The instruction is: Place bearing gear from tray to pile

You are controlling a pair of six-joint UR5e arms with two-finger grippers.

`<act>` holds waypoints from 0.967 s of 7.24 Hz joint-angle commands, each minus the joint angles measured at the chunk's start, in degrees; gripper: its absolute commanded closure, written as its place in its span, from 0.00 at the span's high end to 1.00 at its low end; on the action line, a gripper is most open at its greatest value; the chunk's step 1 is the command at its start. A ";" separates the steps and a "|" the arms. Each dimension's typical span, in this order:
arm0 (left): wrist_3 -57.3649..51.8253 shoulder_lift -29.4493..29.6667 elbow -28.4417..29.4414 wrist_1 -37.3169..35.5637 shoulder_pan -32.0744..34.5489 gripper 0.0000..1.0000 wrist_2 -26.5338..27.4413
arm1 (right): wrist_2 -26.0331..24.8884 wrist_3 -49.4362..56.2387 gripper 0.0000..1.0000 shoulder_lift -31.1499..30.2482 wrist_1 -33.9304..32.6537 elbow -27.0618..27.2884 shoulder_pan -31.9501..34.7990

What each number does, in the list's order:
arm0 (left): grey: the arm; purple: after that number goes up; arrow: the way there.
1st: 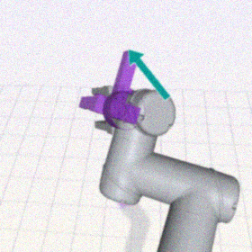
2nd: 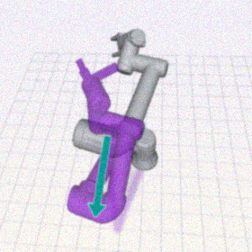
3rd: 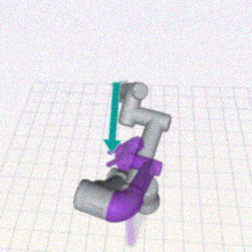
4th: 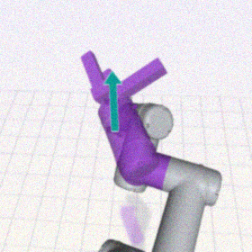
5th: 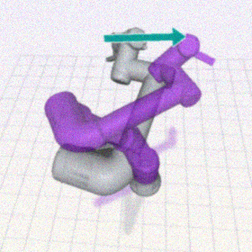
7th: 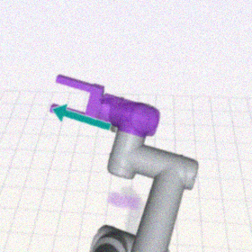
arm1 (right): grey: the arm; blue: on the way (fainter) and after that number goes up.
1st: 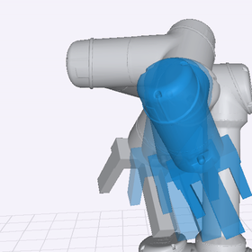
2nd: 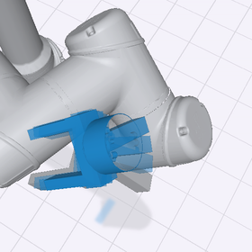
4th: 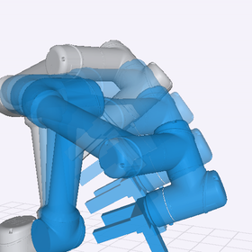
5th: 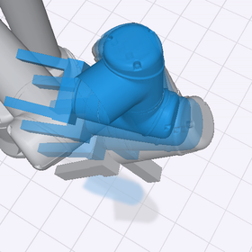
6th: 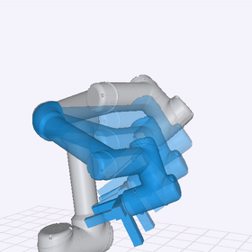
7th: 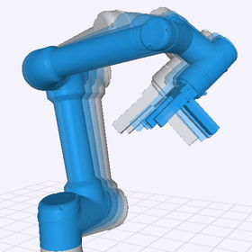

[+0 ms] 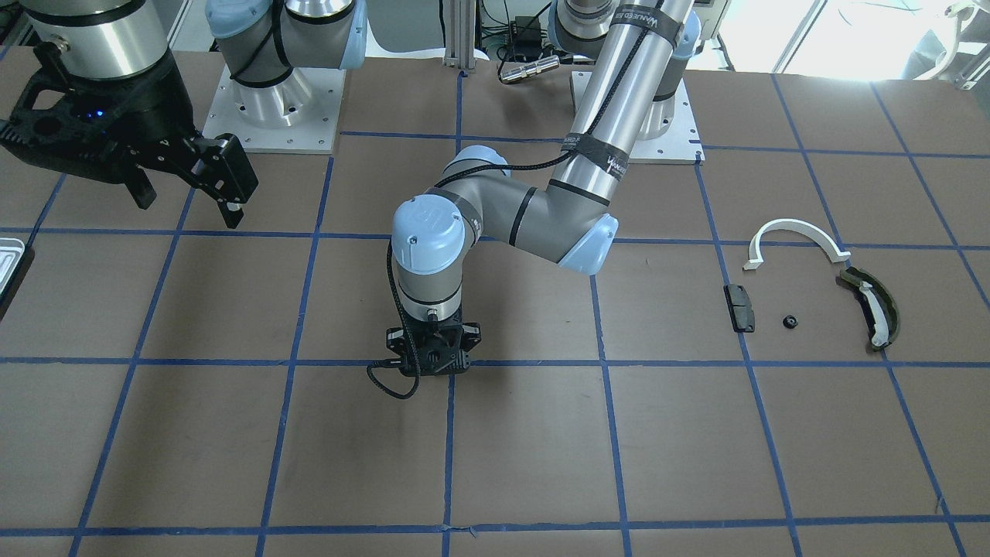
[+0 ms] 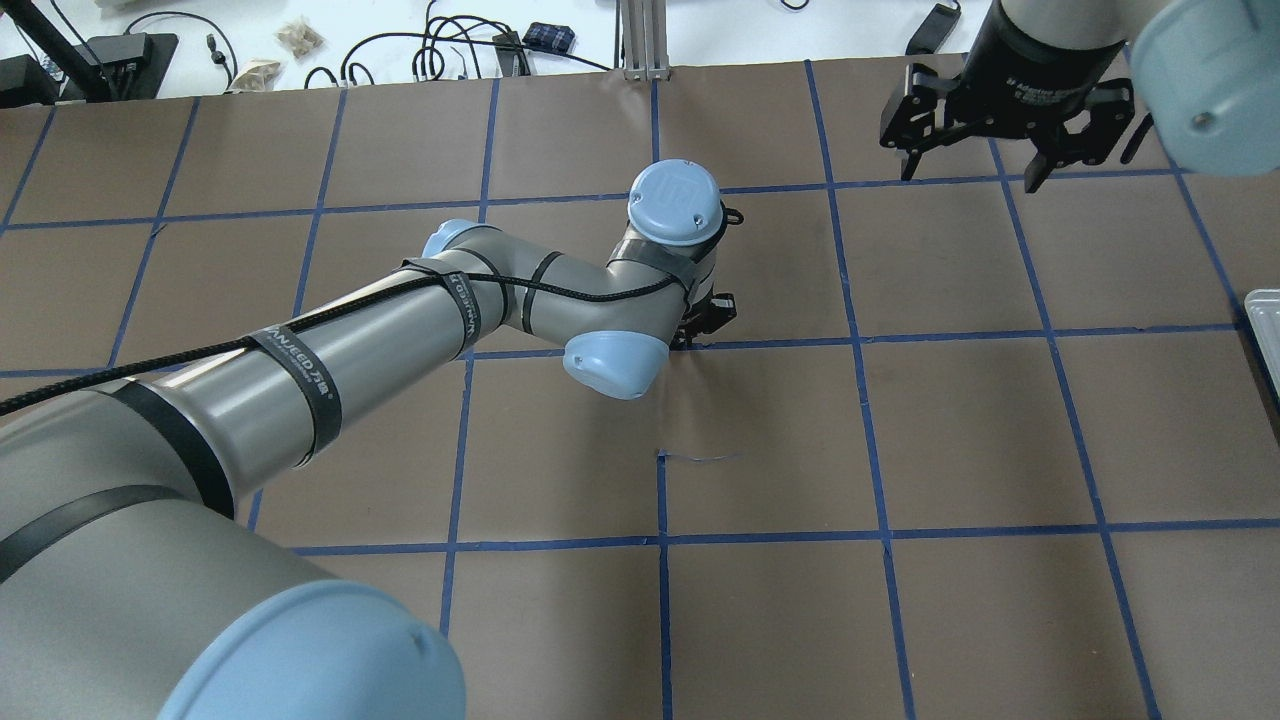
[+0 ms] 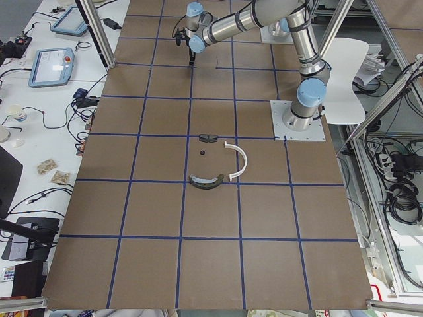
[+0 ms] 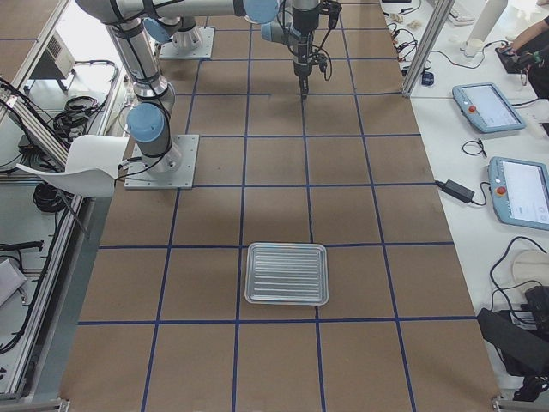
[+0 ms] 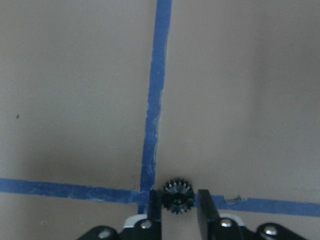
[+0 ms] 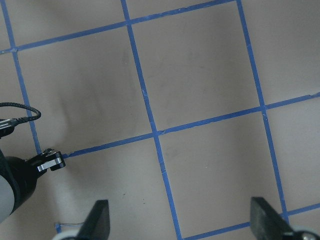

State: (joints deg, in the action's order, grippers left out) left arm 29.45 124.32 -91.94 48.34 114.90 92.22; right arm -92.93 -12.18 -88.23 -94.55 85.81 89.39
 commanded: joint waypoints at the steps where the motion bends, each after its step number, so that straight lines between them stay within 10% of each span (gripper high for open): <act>1: -5.69 -3.01 8.39 15.19 -4.57 0.00 -0.28 | 0.29 -0.04 1.00 2.26 -0.28 -1.62 -0.27; 4: -32.14 -11.43 8.91 32.84 -20.34 0.00 2.51 | 0.64 -0.13 1.00 3.24 -0.90 -1.09 -0.10; 7: -55.02 -18.22 -1.02 32.44 -36.28 0.00 4.19 | 0.65 0.05 1.00 4.91 -1.25 -1.70 0.17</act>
State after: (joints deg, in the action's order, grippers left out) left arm -15.69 108.80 -89.08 80.68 84.54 95.37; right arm -92.24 -12.19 -83.59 -95.77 84.30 89.51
